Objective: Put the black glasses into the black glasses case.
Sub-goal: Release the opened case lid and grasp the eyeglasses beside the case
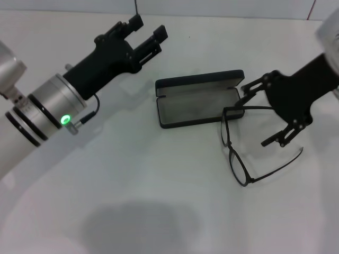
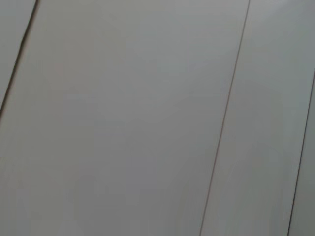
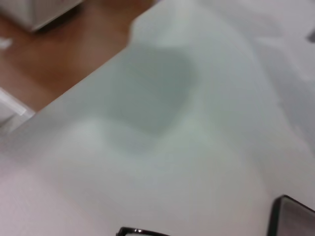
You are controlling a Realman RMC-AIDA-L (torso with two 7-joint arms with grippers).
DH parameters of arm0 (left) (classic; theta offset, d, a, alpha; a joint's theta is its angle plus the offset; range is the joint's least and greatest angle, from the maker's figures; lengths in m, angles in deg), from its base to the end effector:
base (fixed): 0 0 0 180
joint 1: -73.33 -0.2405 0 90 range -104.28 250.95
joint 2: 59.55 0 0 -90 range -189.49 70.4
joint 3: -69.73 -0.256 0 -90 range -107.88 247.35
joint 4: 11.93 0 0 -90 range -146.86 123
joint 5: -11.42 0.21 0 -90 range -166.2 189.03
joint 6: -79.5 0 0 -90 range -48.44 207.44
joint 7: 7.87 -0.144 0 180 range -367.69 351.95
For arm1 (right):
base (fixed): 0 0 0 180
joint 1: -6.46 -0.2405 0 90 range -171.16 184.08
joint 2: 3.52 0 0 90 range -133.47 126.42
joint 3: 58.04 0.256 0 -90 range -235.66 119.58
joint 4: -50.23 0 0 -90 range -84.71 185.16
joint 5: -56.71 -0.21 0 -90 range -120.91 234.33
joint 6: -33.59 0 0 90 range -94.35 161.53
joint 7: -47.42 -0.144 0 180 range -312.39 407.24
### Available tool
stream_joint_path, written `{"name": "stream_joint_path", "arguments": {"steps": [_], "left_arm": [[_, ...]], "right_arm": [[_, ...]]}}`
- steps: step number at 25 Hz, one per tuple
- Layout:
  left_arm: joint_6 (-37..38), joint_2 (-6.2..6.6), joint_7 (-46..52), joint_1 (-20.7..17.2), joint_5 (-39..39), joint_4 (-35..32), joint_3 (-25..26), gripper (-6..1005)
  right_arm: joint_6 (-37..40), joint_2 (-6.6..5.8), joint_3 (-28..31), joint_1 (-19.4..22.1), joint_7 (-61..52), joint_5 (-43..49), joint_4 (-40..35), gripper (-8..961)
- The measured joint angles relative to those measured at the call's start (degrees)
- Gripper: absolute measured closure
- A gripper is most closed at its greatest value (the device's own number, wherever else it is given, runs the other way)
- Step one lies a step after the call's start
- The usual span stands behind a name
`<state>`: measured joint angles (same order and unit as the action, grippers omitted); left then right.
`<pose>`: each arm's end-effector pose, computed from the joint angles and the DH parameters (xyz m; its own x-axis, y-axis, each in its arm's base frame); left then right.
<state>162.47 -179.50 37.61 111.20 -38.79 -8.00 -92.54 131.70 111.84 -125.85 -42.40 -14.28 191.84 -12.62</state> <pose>-0.2411 0.3492 -0.0373 0.4909 0.0771 0.8678 0.6385 -0.7095 -0.2982 0.1298 0.3789 0.0130 0.7291 0.6618 0.1745 0.6497 -0.7494 0.1278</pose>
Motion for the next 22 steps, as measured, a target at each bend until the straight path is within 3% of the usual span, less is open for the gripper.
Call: {"name": "stream_joint_path", "arguments": {"steps": [9, 17, 22], "left_arm": [[-0.2, 0.01, -1.2, -1.7, 0.2, -1.3, -0.2, 282], [-0.9, -0.02, -1.4, -1.9, 0.2, -1.3, -0.3, 282], [-0.9, -0.02, -1.4, -2.3, 0.3, -1.3, -0.4, 283]], "right_arm": [[-3.6, 0.45, -16.7, -4.1, -3.6, 5.3, -0.2, 80], [-5.4, 0.79, -23.6, -5.2, -3.9, 5.6, -0.9, 84], [-6.5, 0.82, -24.5, -4.8, -3.8, 5.0, -3.0, 87]]}}
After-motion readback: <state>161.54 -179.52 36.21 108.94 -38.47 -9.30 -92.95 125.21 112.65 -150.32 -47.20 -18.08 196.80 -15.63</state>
